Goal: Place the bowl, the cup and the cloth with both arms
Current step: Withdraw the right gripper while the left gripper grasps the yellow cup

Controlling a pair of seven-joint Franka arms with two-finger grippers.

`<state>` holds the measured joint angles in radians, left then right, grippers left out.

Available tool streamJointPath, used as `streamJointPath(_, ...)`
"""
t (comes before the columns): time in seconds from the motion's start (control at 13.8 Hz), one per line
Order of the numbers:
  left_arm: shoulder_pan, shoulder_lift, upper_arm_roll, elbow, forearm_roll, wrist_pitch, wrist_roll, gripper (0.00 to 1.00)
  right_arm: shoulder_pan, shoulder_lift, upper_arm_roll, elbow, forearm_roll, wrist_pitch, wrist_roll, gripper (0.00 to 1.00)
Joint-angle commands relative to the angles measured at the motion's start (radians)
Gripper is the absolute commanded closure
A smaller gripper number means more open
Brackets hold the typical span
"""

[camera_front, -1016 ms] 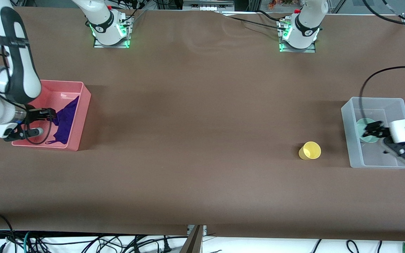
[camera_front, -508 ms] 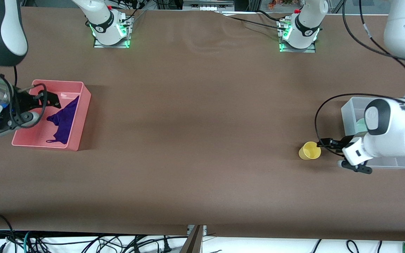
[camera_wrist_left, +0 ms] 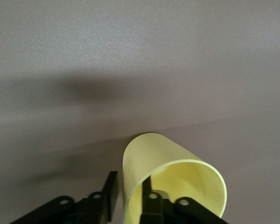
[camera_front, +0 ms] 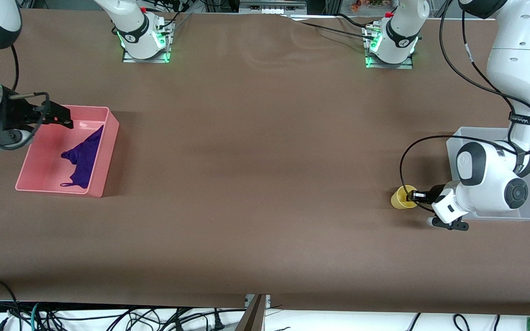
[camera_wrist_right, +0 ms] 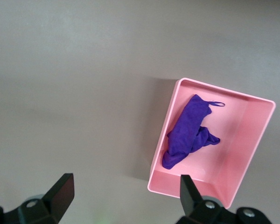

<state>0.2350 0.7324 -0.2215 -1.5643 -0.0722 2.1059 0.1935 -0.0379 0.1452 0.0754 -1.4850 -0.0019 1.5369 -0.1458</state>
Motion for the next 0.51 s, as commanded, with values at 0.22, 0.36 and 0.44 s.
streamJointPath(0.22,0.013,-0.151,0.016,0.021,0.182,-0.203,0.021,1.0,-0.007,-0.023,-0.048,0.005,0.0,-0.004,0.006,0.0)
streamJointPath(0.36,0.029,-0.23,0.031,0.029,0.202,-0.332,0.11,1.0,-0.007,-0.03,-0.046,0.005,0.0,-0.014,0.021,0.0)
streamJointPath(0.44,0.04,-0.26,0.043,0.03,0.233,-0.398,0.141,1.0,-0.004,-0.038,-0.046,0.003,0.002,-0.018,0.023,0.0)
